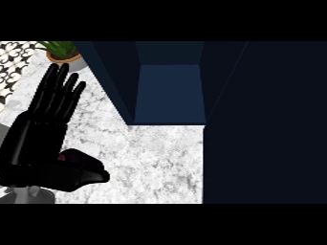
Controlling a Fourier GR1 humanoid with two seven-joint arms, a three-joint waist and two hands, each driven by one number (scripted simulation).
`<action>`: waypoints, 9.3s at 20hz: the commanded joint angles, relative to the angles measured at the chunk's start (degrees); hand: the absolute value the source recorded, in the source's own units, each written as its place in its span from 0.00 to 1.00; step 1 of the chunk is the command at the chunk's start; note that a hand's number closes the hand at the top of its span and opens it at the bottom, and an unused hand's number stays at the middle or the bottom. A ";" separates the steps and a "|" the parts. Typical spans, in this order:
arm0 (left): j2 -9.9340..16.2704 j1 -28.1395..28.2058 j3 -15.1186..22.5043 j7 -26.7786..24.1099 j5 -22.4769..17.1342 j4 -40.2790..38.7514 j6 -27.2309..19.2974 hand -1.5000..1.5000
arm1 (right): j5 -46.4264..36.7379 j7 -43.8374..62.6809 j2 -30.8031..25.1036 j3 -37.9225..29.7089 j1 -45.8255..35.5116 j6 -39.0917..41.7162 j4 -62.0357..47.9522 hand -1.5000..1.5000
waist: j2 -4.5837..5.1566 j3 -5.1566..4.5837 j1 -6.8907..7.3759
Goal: Pick up the wine, place it into the cabinet and close the cabinet
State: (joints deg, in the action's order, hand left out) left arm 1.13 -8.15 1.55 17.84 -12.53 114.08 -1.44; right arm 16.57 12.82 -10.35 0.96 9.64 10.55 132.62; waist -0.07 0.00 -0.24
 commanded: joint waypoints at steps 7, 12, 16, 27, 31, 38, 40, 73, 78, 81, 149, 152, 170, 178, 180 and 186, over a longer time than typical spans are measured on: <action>-0.27 -2.49 2.37 4.97 2.54 2.38 -3.81 0.00 | -0.51 -2.33 3.13 -0.64 7.39 5.79 3.37 0.00 | -0.01 0.02 -0.05; -0.92 2.82 4.73 6.89 2.57 8.44 -4.15 0.00 | 5.47 7.73 0.02 -6.13 -4.06 1.39 3.12 0.00 | 0.01 0.00 0.40; -1.11 3.09 4.93 1.90 2.88 5.23 -3.15 0.00 | 1.63 10.91 1.64 -2.31 -5.98 0.29 3.75 0.00 | 0.04 -0.01 0.26; -0.08 7.43 2.57 1.05 5.08 4.20 -3.16 0.00 | 1.60 8.98 3.05 -3.79 -4.23 3.08 3.64 0.00 | 0.04 0.00 0.18; 1.58 11.18 0.17 0.77 2.98 7.10 -0.85 0.00 | -1.82 9.17 5.20 -0.66 -1.66 2.62 5.67 0.00 | 0.01 0.00 0.25; 1.95 11.97 -1.39 -2.27 4.47 2.77 0.92 0.00 | -0.81 12.19 5.37 -1.64 -4.88 0.38 5.85 0.00 | 0.03 0.00 0.18; 6.03 13.56 -8.66 -2.77 -2.14 2.08 5.44 0.00 | -3.20 9.78 6.66 1.07 -0.41 2.23 7.29 0.00 | 0.01 -0.01 0.16; 8.09 13.26 -16.02 -30.11 3.06 -35.82 19.75 0.00 | -2.16 17.06 6.74 0.43 -7.33 -0.49 8.80 0.00 | 0.05 -0.02 0.14; 5.52 14.80 -13.69 -34.52 6.07 -39.42 18.96 0.00 | 0.21 14.29 6.22 -1.90 -4.85 1.90 8.70 0.00 | 0.02 0.00 0.15; 7.79 6.69 -15.58 -36.68 6.82 -49.27 18.12 0.00 | 1.93 10.23 5.11 -5.13 -5.33 5.15 2.32 0.00 | 0.08 0.00 0.02; 0.66 19.24 -5.10 -54.73 -2.71 -44.43 26.46 1.00 | -2.58 7.66 6.79 -5.04 -6.06 5.75 -0.40 0.00 | -0.02 0.06 0.45; -1.07 21.15 0.95 -48.92 -4.92 -33.59 18.64 1.00 | -2.88 6.56 6.99 -4.76 -5.72 6.26 -1.53 0.00 | -0.02 0.07 0.49; -1.13 9.87 8.61 -26.13 -10.14 -14.23 -2.54 1.00 | -5.61 7.74 9.02 -1.75 -4.79 4.89 -0.01 0.00 | 0.05 0.00 0.08; -1.13 -6.20 15.28 -29.50 -8.60 -23.68 -18.12 1.00 | -2.37 8.45 6.73 -5.12 -6.09 5.68 -1.10 0.00 | 0.13 0.00 -0.27; -1.13 -7.91 13.53 -32.64 -7.19 -28.39 -17.72 1.00 | -3.26 2.24 7.68 -5.53 -3.85 8.09 -4.25 0.00 | 0.15 0.01 -0.26; -1.13 -15.54 20.79 -33.16 -5.13 -36.13 -25.95 1.00 | -0.29 7.82 5.02 -7.40 -6.16 7.35 -1.65 0.00 | 0.14 0.01 -0.45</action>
State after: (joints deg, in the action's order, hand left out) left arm 0.01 -17.28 19.54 -14.52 -18.13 83.87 -22.23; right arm 14.35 19.81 -3.68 -4.44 4.63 17.18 131.79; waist 0.03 0.00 -0.51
